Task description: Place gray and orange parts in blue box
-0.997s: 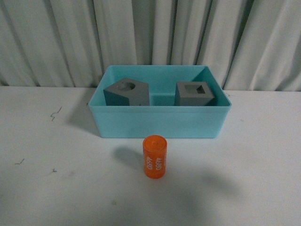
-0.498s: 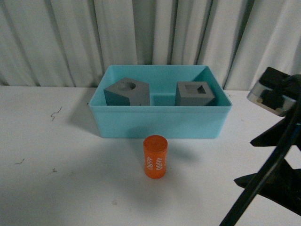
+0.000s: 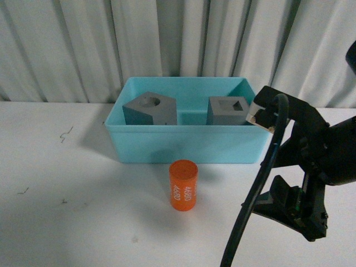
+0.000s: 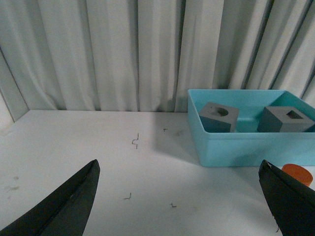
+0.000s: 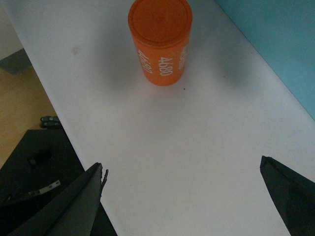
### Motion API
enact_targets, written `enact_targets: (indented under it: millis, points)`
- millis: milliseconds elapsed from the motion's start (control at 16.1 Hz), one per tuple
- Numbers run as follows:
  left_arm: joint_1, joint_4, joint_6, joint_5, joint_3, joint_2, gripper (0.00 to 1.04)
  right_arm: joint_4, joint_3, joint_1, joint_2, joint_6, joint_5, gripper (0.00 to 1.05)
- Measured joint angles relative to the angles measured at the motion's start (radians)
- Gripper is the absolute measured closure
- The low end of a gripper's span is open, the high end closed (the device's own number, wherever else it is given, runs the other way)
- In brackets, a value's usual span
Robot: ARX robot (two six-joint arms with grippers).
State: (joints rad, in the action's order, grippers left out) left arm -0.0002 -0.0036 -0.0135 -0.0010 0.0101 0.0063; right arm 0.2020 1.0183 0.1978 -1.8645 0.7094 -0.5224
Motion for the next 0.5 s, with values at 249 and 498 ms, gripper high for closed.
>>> enact_targets:
  millis: [249, 498]
  points:
    - [0.000, 0.000, 0.000, 0.000, 0.000, 0.000, 0.07, -0.006, 0.072, 0.040, -0.070, 0.000, 0.003, 0.06]
    - [0.000, 0.000, 0.000, 0.000, 0.000, 0.000, 0.07, 0.002, 0.137, 0.072, -0.128, 0.000, 0.010, 0.06]
